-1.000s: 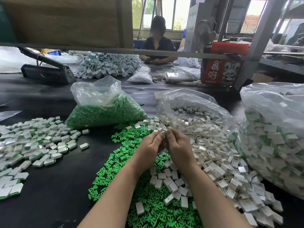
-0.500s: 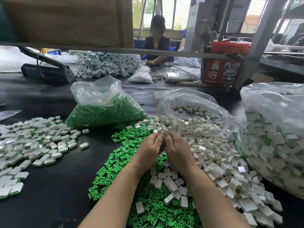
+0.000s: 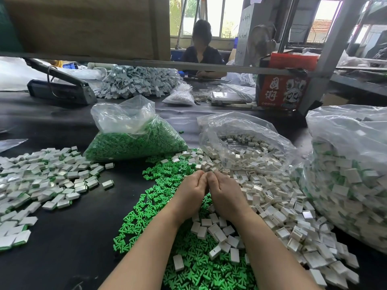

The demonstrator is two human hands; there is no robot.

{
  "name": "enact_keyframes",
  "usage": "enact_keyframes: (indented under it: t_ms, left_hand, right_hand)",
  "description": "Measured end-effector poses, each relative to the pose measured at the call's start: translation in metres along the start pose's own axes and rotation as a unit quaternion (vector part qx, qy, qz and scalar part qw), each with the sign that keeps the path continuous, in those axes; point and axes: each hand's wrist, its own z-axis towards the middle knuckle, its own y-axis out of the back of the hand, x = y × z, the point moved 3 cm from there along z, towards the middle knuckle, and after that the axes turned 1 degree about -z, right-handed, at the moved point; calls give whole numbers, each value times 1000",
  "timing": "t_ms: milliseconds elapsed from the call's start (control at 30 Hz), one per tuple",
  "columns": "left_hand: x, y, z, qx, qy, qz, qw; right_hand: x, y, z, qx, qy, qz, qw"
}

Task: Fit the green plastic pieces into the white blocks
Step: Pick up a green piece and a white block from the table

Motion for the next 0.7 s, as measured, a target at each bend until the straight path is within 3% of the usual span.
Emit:
enact_keyframes:
  t_ms: [567, 700]
  left_hand:
    - [0, 1, -2, 14, -20, 12, 1000]
    - [0, 1, -1, 19, -8, -52, 998]
  right_hand:
    - [0, 1, -1, 4, 11, 9, 1000]
    - [-2, 3, -1, -7, -10, 98, 995]
